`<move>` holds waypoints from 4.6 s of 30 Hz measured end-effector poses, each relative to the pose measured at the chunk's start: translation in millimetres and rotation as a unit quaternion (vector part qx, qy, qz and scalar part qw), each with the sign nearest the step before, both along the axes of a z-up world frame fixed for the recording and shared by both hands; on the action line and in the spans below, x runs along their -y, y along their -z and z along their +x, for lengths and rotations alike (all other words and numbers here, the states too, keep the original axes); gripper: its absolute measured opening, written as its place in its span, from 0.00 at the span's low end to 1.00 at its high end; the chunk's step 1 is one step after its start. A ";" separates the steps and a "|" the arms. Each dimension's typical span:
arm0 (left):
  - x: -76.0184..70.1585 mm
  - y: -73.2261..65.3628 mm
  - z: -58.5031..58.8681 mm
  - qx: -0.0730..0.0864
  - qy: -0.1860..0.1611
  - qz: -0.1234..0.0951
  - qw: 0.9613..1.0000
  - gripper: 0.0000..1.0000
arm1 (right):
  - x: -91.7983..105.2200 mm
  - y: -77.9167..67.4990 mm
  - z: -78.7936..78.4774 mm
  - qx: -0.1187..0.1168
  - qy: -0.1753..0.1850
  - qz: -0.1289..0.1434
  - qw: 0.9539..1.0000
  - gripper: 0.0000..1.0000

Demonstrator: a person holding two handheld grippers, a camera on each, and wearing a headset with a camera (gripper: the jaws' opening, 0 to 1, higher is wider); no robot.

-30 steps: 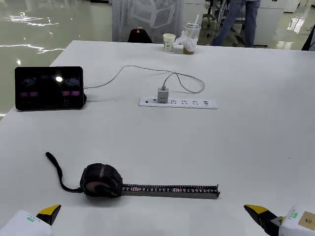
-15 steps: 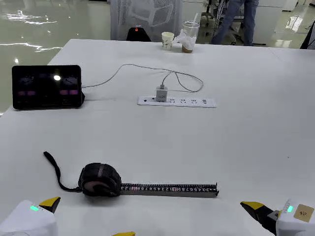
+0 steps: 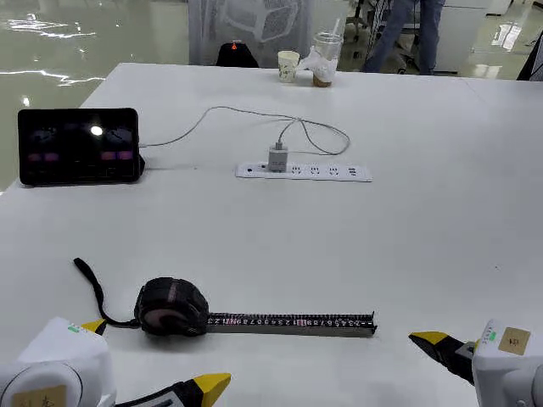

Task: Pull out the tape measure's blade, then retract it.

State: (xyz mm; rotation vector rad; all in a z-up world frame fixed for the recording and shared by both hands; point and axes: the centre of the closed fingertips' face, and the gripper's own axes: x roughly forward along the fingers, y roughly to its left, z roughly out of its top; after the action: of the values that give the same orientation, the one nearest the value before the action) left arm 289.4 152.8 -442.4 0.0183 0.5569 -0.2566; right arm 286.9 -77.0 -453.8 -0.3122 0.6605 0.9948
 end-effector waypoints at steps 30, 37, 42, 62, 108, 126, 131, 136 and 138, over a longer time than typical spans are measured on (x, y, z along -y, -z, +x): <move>-15.2 16.4 40.4 -0.020 -0.036 -0.007 0.999 0.85 | 7.3 21.7 48.2 0.009 -0.098 -0.044 0.994 0.63; -21.3 18.0 50.0 -0.026 -0.052 -0.016 0.998 0.79 | 7.5 29.7 56.5 0.005 -0.119 -0.053 0.991 0.57; -23.5 17.7 55.0 -0.027 -0.061 -0.016 0.998 0.76 | 8.8 33.7 61.5 0.006 -0.137 -0.064 0.988 0.53; -30.6 29.0 64.1 -0.052 -0.096 -0.024 0.994 0.65 | 11.2 50.6 80.7 0.020 -0.206 -0.107 0.973 0.36; -31.2 50.6 76.1 -0.089 -0.144 -0.030 0.985 0.62 | 5.8 68.3 93.5 0.005 -0.272 -0.120 0.955 0.11; -32.7 53.6 76.1 -0.091 -0.144 -0.020 0.985 0.61 | 4.1 68.8 92.7 0.005 -0.273 -0.124 0.954 0.11; -33.5 53.2 76.0 -0.087 -0.148 -0.014 0.985 0.59 | 4.4 68.5 93.1 0.005 -0.274 -0.125 0.954 0.11; -33.9 53.2 76.6 -0.090 -0.150 -0.010 0.985 0.58 | 4.4 68.3 93.1 0.005 -0.274 -0.126 0.954 0.11; -34.2 53.6 77.2 -0.093 -0.149 -0.011 0.984 0.58 | 4.2 68.4 93.1 0.005 -0.274 -0.126 0.953 0.11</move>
State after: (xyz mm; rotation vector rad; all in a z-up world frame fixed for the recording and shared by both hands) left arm 366.6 187.0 -496.0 -0.1109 0.7343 0.0283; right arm 380.1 -81.2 -522.2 -0.7545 0.7082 1.4372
